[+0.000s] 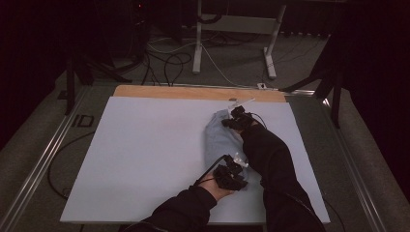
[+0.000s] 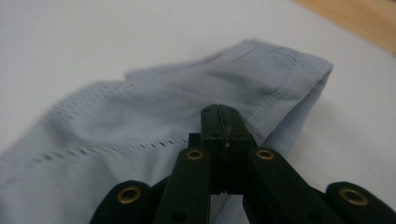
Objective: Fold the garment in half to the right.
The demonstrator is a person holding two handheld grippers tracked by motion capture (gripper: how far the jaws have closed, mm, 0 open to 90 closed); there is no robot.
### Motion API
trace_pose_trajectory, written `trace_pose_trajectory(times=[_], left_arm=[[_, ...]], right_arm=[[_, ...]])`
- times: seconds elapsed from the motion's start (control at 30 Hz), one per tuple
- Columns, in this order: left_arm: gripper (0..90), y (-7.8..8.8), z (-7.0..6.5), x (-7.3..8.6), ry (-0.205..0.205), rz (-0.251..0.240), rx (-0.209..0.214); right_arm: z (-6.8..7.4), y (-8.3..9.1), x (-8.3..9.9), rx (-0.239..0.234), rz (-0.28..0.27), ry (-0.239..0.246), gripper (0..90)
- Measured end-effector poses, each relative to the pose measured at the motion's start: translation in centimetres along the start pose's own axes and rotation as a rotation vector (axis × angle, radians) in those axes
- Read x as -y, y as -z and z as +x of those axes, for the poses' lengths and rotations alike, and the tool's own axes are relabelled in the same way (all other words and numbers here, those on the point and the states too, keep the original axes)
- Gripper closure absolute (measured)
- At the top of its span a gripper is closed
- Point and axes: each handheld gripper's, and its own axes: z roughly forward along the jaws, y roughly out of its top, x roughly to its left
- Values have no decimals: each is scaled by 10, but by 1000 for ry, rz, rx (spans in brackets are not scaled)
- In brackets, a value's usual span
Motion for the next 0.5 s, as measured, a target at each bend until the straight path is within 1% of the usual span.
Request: trace_pose_trajectory(times=[0.03, 0.07, 0.1, 0.13, 0.2, 0.23, 0.3, 0.33, 0.37, 0.4, 0.43, 0.47, 0.5], left_arm=[[761, -1, -1, 0, 0, 0, 1], [761, -1, -1, 0, -3, 3, -3], [770, -2, -1, -1, -6, 5, -3], [770, -3, -1, -1, -5, 6, -3], [802, -5, -1, 0, -3, 13, -5], [820, -6, -2, -1, -2, 17, -12], [851, -7, -3, -1, -5, 21, -18], [853, -7, -3, -1, -7, 24, -23], [855, -7, -3, -1, -7, 24, -23], [855, -8, -5, -1, -20, 35, -32], [854, -9, -5, -1, -26, 41, -33], [853, -10, -5, -1, -27, 41, -35], [850, -10, -5, -1, -19, 37, -34]], right_arm=[[-2, -6, 5, 7, 31, 3, 900], [-2, -6, 5, 7, 31, 3, 900], [-2, -9, 7, 16, 53, 6, 900], [-1, -10, 8, 15, 52, 6, 900], [-1, -10, 7, 18, 50, 3, 900], [0, -9, 6, 16, 48, -2, 899], [-1, -2, 3, 19, 23, 5, 872], [-1, 3, 1, 15, 2, -1, 840], [-1, 3, 1, 15, 2, -1, 840], [-2, 8, 0, 7, -22, -10, 820], [-3, 17, -3, 3, -44, -15, 747], [-4, 21, -5, -5, -56, -23, 703], [-4, 26, -5, -8, -68, -30, 700]])
